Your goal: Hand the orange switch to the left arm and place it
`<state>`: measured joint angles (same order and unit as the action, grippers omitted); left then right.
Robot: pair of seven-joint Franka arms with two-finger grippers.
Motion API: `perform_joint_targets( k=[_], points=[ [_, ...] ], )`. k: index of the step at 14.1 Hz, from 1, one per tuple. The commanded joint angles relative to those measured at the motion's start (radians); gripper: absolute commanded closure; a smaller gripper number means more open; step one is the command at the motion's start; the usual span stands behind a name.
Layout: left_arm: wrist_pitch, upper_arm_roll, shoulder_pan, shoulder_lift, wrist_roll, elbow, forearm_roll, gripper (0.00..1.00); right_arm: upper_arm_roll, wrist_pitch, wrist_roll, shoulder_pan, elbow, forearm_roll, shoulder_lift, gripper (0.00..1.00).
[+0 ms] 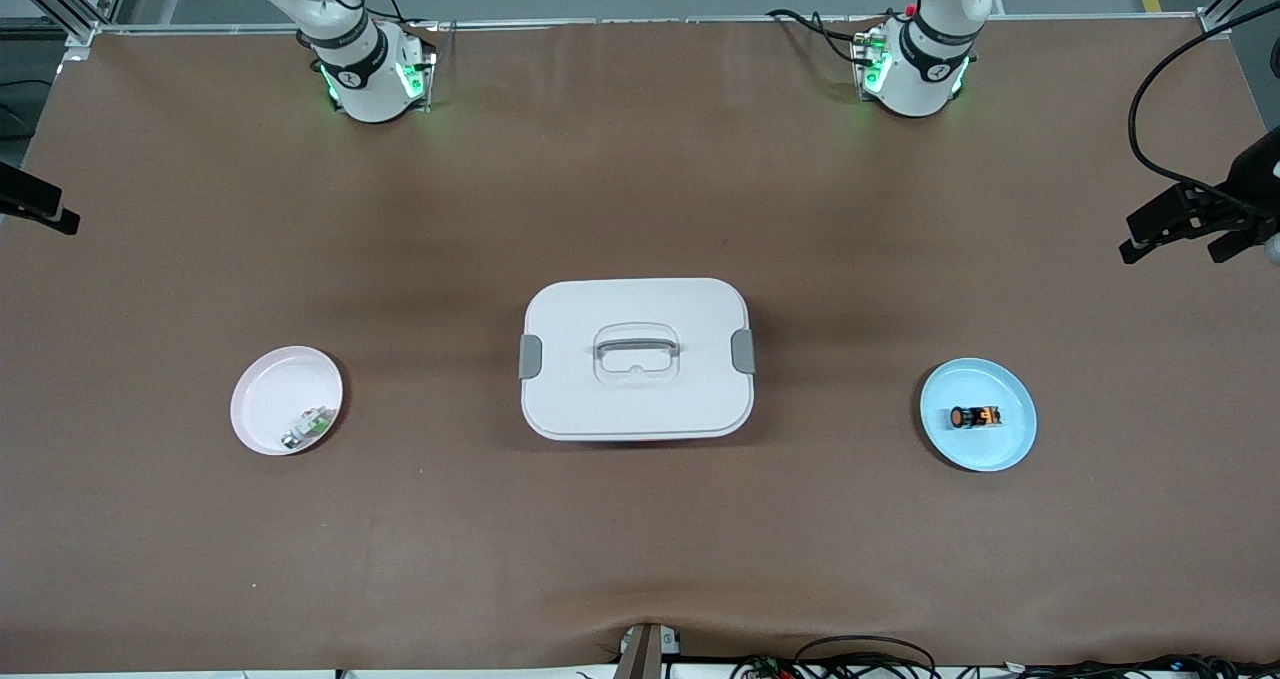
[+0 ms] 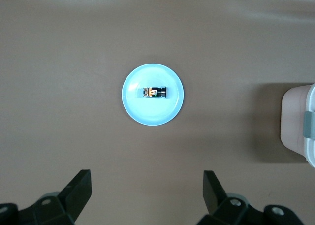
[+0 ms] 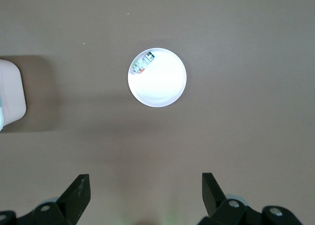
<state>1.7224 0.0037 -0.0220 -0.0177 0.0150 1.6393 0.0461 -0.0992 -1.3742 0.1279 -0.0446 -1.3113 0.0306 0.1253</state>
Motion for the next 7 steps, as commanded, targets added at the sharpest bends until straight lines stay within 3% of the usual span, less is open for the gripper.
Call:
perform_joint_targets(
  k=[1, 7],
  points=[
    [-0.020, 0.055, 0.048, 0.002, -0.001, -0.015, 0.015, 0.00, 0.006, -0.005, 0.010, -0.007, -0.006, 0.003, -0.015, 0.00],
    [-0.020, 0.050, 0.039, 0.002, -0.001, -0.015, 0.014, 0.00, 0.004, -0.005, 0.010, -0.008, -0.008, 0.005, -0.015, 0.00]
  ],
)
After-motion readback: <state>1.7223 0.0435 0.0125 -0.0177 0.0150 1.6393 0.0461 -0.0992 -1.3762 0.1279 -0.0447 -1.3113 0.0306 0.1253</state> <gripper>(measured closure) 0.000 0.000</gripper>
